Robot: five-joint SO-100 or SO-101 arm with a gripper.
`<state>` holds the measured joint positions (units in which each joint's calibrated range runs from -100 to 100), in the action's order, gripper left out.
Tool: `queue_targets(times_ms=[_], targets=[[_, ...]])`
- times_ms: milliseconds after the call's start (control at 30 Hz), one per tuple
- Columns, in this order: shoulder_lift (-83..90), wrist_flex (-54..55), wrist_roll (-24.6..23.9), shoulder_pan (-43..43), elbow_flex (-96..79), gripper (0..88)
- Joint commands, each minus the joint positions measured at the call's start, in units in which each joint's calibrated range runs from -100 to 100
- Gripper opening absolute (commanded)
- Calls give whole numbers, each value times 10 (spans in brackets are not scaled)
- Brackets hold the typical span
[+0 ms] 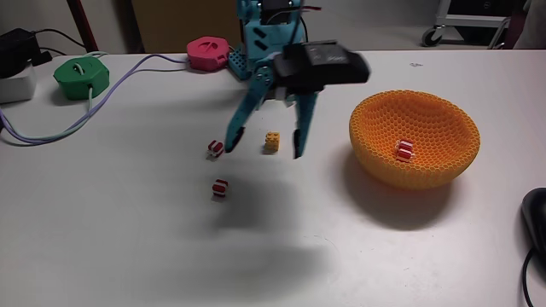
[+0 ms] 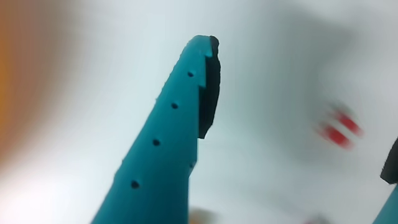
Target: Place cube pieces into the yellow basket
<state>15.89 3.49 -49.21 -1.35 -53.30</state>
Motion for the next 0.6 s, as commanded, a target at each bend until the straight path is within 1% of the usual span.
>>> queue_targets(times_ms=[0, 100, 167, 500, 567], targets=[[-18, 89, 12, 72, -29, 480], [-50, 154, 15, 104, -55, 478], [-66, 176, 13, 112, -63, 473], [-121, 195, 5, 103, -80, 452], [-128, 193, 5, 99, -81, 436]])
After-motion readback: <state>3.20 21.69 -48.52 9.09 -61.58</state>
